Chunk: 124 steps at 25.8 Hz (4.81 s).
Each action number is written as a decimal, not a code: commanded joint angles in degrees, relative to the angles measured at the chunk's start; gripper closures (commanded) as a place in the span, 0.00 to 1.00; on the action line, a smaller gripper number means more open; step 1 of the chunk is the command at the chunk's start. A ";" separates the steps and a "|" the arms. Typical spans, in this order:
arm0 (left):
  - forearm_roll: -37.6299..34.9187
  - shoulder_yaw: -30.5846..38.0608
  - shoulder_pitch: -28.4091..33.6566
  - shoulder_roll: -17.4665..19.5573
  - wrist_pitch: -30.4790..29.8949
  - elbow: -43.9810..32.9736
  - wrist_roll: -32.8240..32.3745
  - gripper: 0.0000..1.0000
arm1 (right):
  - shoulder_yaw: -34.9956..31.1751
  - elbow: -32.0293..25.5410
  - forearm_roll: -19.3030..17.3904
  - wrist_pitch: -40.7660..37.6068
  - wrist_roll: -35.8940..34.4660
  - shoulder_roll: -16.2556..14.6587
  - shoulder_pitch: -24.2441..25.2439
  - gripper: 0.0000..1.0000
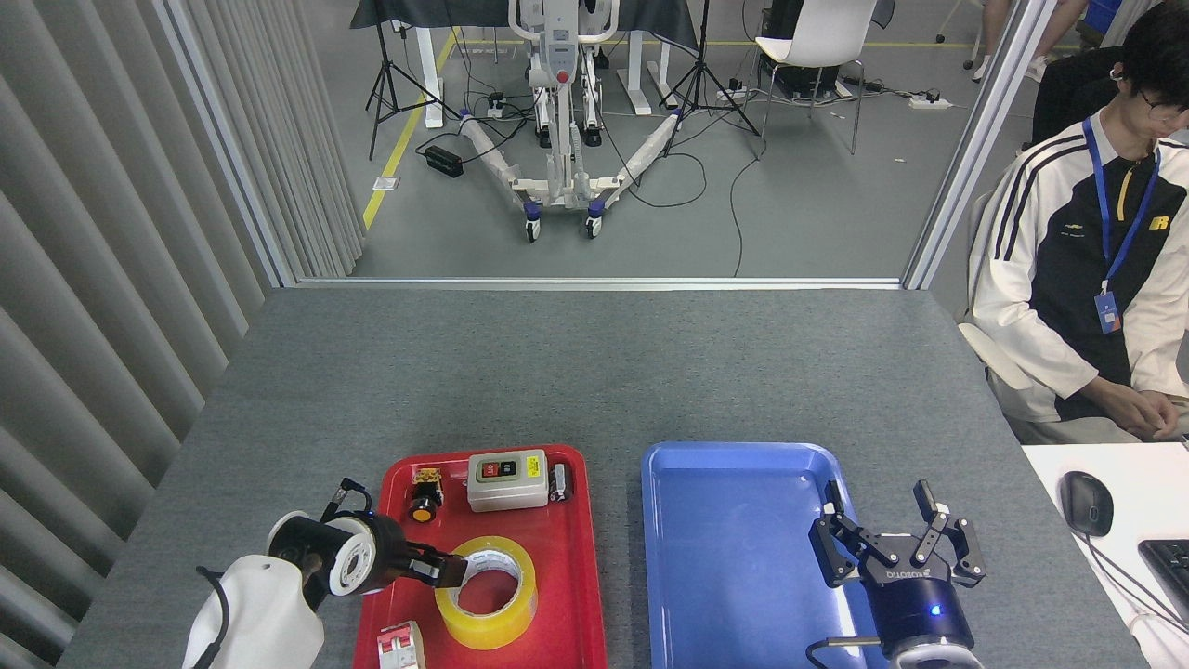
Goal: Place and move tape with both arms
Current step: 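Reach the left gripper into the red tray and grasp the yellow tape roll, then lift the tape with the left gripper and carry it toward the blue tray, then grasp the tape with the right gripper and release it from the left gripper, then withdraw the left gripper toward the red tray while the right holds the tape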
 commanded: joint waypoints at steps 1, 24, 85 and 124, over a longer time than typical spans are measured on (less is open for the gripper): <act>-0.01 -1.16 -0.98 -0.40 -0.08 1.44 -0.59 0.16 | 0.02 0.00 0.02 0.05 0.01 -0.44 0.08 0.01; 7.99 -2.92 -2.74 -2.42 -6.32 3.73 -2.88 1.00 | 0.02 -0.17 -0.07 -0.04 0.01 -0.09 0.78 0.01; 34.80 -5.73 2.45 -13.32 -38.84 5.05 30.70 0.40 | 17.51 -8.35 -0.34 -34.49 -20.30 -10.90 9.22 1.00; -10.12 17.73 26.53 -7.43 3.44 -13.94 72.09 0.00 | 10.92 -8.61 -25.30 -11.82 46.85 -15.38 -3.79 1.00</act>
